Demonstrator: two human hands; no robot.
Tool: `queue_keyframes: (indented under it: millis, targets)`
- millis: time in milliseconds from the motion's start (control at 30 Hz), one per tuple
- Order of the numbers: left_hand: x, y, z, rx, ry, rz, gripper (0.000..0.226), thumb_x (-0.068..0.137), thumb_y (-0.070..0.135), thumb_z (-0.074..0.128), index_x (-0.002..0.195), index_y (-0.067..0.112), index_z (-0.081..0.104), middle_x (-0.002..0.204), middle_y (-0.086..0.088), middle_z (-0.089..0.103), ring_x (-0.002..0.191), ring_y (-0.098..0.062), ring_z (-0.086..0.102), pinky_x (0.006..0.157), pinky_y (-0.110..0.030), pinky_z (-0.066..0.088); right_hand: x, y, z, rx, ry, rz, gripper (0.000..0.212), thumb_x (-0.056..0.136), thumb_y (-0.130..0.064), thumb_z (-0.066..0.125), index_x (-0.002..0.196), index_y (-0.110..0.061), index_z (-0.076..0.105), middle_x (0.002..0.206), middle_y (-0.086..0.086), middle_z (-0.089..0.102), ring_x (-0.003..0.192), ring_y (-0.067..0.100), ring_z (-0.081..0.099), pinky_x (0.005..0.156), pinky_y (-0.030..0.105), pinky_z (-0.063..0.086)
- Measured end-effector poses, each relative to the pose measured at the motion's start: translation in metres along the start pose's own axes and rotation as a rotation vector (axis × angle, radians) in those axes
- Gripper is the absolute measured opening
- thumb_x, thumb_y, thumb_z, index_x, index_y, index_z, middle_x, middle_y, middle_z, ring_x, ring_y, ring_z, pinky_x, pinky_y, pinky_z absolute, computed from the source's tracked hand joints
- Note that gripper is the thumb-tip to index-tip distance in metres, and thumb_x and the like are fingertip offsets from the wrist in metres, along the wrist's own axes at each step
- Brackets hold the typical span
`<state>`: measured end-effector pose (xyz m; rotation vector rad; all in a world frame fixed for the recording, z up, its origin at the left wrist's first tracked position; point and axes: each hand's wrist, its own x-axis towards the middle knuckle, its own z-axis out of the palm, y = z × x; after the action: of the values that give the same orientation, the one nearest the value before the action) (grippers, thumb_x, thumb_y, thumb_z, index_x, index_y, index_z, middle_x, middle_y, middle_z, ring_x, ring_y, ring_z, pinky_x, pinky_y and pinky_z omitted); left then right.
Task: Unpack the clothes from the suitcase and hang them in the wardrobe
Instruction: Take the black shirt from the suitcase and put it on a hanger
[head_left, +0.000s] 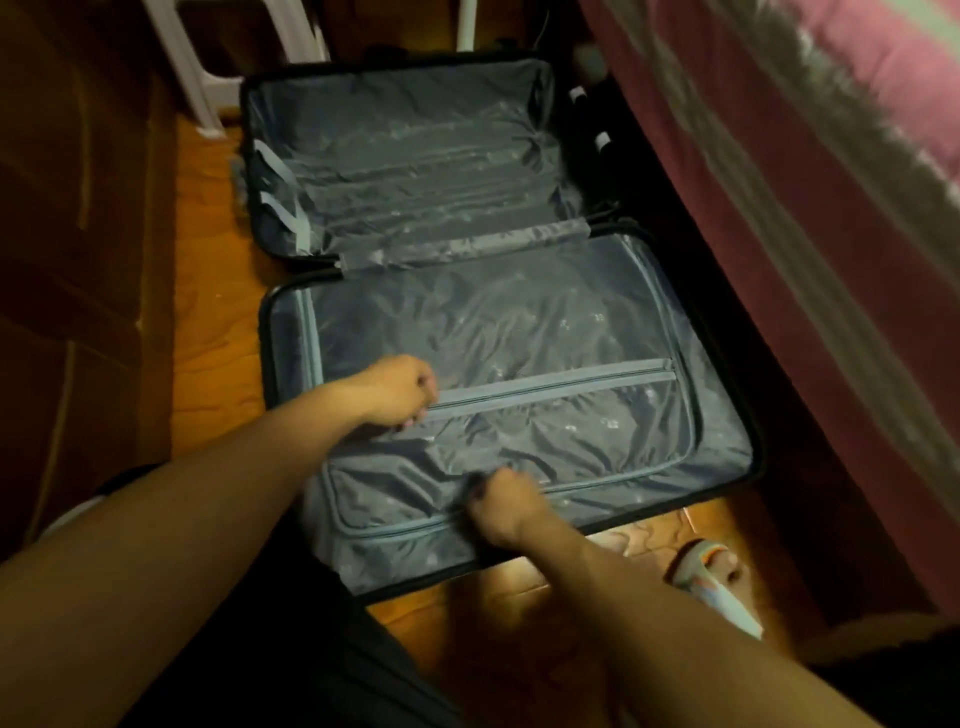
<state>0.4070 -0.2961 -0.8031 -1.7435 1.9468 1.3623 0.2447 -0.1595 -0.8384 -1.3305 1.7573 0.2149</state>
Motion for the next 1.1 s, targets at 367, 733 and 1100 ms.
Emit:
queue_keyframes:
  millis: [367, 733, 1100]
  targets:
    - [-0.08, -0.054, 0.071, -0.506, -0.423, -0.572, 0.049, 0.106, 0.045, 0.044, 0.097, 0.002, 0.065, 0.096, -0.013, 0.071, 0.087, -0.017, 0.069, 0.09, -0.034, 0.058, -0.014, -0.036, 0.07, 0.515, -0.032, -0.158, 0.034, 0.091, -0.027, 0.068, 0.06, -0.017, 0.06, 0.063, 0.011, 0.069, 0.04, 0.011, 0.052, 0.049, 0.021, 0.043]
    - [-0.076, -0.062, 0.094, -0.57, -0.133, -0.461, 0.01, 0.097, 0.009, 0.065, 0.094, -0.001, 0.064, 0.081, -0.013, 0.072, 0.071, -0.016, 0.07, 0.068, -0.026, 0.061, -0.005, -0.024, 0.041, 0.409, -0.386, -0.255, 0.036, 0.087, 0.019, 0.041, 0.1, -0.006, 0.064, 0.081, 0.005, 0.062, 0.056, 0.01, 0.054, 0.046, 0.016, 0.043]
    - [-0.08, -0.088, 0.032, 0.62, -0.201, -0.297, 0.03, 0.094, 0.014, 0.065, 0.121, 0.002, 0.063, 0.125, -0.014, 0.064, 0.113, -0.031, 0.064, 0.072, -0.025, 0.05, 0.025, 0.015, 0.035, -0.314, 0.18, -0.63, 0.019, 0.085, -0.032, 0.069, 0.099, -0.021, 0.061, 0.103, 0.003, 0.057, 0.101, 0.03, 0.052, 0.088, 0.044, 0.046]
